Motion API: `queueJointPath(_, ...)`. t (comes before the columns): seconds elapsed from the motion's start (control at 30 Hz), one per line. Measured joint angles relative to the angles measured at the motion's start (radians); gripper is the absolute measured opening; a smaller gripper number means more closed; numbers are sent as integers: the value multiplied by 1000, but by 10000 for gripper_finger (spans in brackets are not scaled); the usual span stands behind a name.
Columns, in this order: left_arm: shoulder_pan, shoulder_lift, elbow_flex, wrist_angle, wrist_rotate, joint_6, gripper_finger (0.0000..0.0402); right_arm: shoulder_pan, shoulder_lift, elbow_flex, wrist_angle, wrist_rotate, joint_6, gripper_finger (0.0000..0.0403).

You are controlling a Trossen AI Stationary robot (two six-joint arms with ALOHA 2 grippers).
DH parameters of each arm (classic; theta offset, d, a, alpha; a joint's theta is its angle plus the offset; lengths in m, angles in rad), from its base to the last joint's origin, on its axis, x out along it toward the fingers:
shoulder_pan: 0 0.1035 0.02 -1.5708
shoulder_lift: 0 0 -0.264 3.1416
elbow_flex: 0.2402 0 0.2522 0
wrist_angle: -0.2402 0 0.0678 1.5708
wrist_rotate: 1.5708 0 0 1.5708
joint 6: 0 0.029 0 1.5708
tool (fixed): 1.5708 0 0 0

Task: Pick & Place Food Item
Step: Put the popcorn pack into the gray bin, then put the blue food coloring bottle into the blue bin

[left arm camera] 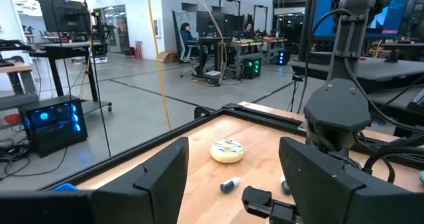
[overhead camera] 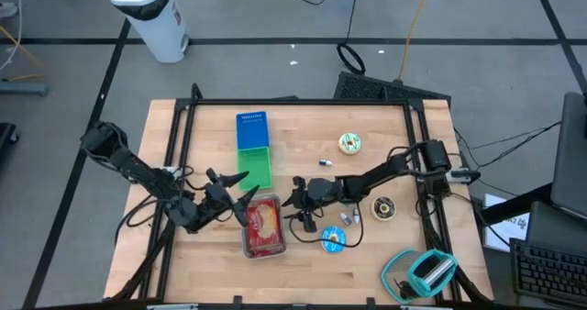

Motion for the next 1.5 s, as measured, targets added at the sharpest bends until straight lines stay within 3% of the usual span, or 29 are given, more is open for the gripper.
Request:
queueJointPath(0.1, 0, 0, 0, -6, 0, 0, 239, -2, -1, 0, -12, 0, -21, 171)
queueJointPath(0.27, 1, 0, 0, -11, 0, 1, 239, -20, -90, 1, -226, 15, -96, 171)
queueJointPath(0.57, 45, 0, 0, -17, 7, 11, 239, -69, -369, 0, -760, 292, -97, 171)
queueJointPath(0.8, 103, 0, 0, -156, 151, -107, 239, -100, -520, -92, -1053, 308, -71, 171)
queueJointPath(1.0, 164, 0, 0, -274, 220, -207, 239, -109, -631, -258, -1047, 309, -2, 171)
queueJointPath(1.2, 218, 0, 0, -283, 329, -209, 239, -98, -722, -392, -1038, 307, 64, 171)
queueJointPath(1.5, 282, 0, 0, -288, 419, -230, 239, -76, -836, -456, -1037, 306, 142, 171)
